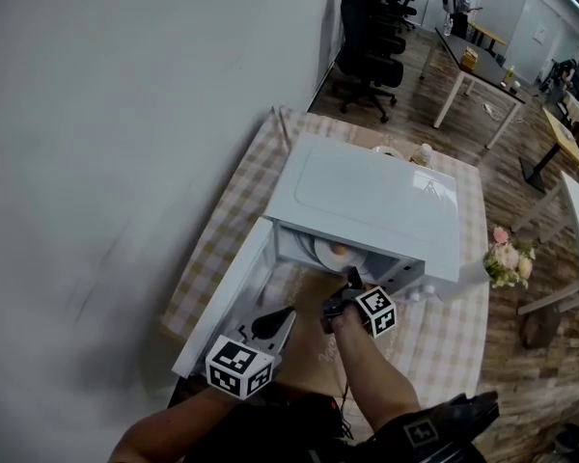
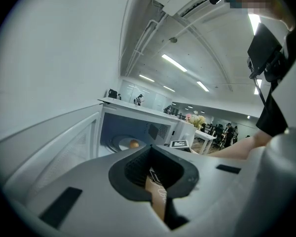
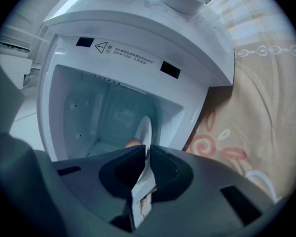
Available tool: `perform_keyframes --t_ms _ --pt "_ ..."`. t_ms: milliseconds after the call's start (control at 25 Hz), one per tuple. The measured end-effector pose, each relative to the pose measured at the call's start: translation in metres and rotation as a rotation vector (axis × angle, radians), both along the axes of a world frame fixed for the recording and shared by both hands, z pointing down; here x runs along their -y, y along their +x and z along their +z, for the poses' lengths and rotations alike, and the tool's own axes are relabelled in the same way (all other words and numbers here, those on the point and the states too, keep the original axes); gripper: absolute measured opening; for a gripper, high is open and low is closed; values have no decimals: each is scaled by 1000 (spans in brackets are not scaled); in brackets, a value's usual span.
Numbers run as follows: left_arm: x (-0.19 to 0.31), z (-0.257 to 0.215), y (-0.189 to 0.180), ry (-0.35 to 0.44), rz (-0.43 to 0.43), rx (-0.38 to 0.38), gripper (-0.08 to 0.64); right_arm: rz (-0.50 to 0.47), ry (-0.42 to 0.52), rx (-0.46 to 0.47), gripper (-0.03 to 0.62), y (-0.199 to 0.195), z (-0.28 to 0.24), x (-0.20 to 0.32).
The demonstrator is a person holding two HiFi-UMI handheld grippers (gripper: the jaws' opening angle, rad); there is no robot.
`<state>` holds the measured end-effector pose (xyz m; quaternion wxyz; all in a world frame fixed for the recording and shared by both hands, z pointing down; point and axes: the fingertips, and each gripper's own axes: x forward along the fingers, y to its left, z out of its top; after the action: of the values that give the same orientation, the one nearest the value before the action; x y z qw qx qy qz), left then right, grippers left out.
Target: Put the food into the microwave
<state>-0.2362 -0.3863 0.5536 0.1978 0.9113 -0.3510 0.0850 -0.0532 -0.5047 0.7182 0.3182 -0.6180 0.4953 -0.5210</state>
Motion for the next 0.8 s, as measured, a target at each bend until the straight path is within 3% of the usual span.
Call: perform_keyframes --t_ms 800 --pt "-1 2 -13 -4 -11 9 8 -40 -39 -104 34 -4 -11 38"
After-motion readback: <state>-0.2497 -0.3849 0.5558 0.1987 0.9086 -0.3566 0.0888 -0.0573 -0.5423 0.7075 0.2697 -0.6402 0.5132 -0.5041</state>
